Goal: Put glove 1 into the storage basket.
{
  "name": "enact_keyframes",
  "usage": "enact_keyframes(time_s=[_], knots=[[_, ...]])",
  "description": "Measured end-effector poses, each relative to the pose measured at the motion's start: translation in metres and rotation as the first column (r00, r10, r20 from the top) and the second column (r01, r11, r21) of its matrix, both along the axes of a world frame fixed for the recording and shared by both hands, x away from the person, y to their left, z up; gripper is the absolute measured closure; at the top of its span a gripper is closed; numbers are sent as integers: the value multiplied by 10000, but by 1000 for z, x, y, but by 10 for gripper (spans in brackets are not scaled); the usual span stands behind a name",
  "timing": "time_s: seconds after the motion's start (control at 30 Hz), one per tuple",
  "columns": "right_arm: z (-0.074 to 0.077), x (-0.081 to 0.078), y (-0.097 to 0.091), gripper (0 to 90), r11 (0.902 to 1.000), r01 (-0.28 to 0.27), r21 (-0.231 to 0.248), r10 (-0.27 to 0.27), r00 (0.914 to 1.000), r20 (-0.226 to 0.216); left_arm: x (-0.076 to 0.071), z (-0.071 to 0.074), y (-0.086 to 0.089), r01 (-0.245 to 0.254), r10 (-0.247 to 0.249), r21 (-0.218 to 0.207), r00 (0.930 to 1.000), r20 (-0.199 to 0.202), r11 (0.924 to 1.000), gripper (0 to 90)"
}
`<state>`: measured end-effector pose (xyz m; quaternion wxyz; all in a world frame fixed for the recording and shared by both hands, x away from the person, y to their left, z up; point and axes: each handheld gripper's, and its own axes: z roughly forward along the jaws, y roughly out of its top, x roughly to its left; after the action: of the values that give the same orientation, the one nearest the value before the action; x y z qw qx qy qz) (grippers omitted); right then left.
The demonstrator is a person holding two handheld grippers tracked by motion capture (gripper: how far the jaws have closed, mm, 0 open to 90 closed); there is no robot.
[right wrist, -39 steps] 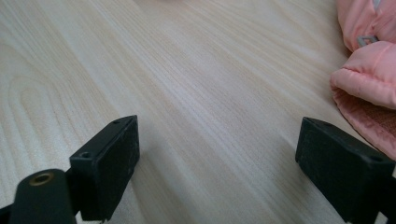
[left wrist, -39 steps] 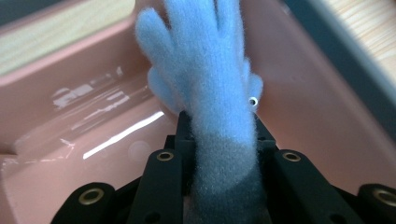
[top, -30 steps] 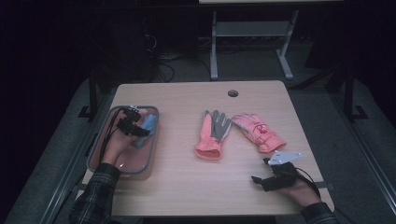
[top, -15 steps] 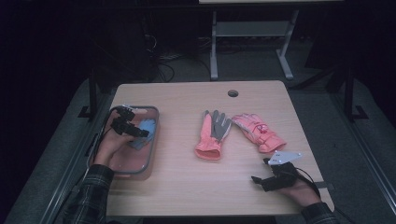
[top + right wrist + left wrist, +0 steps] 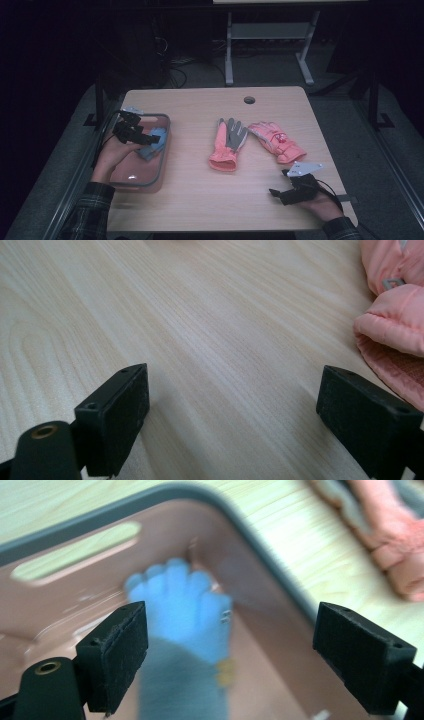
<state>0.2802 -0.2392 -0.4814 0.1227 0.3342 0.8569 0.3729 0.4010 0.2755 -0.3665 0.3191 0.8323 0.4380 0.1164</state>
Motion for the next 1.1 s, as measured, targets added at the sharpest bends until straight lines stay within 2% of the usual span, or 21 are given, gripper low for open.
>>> enact_keyframes(time_s=[0.07,0.1,0.3,0.5,0.6,0.67,0.73,0.93,0.97,1.1], knots=[[0,0,0,129,10000,-6,-4,6,10000,0,-4,4,-7,267,-268,95,9996,77,9996,139],[0,0,0,129,10000,-8,-5,8,10000,6,-6,5,-12,332,-331,-30,9994,119,9994,139],[0,0,0,129,10000,-8,-4,8,10000,6,-18,10,-39,965,-960,-177,9951,250,9952,139],[0,0,0,129,10000,-7,-5,7,10000,3,-33,10,-72,1741,-1733,-162,9841,400,9846,139],[0,0,0,129,10000,-4,-2,4,10000,7,-39,5,-86,1984,-1975,-341,9799,287,9795,140],[0,0,0,130,10000,-10,-5,10,10000,8,-41,3,-91,2046,-2038,-343,9787,257,9782,140],[0,0,0,129,10000,-10,-2,10,10000,8,-49,-3,-103,2157,-2150,-367,9764,213,9758,140],[0,0,0,129,10000,-15,-8,15,10000,16,-63,-14,-120,2264,-2251,-436,9738,322,9731,141],[0,0,0,129,10000,-8,-4,8,10000,4,-70,-19,-126,2338,-2322,-436,9719,394,9713,142],[0,0,0,129,10000,-7,-1,7,10000,0,-81,-29,-133,2572,-2552,-323,9653,543,9658,143]])
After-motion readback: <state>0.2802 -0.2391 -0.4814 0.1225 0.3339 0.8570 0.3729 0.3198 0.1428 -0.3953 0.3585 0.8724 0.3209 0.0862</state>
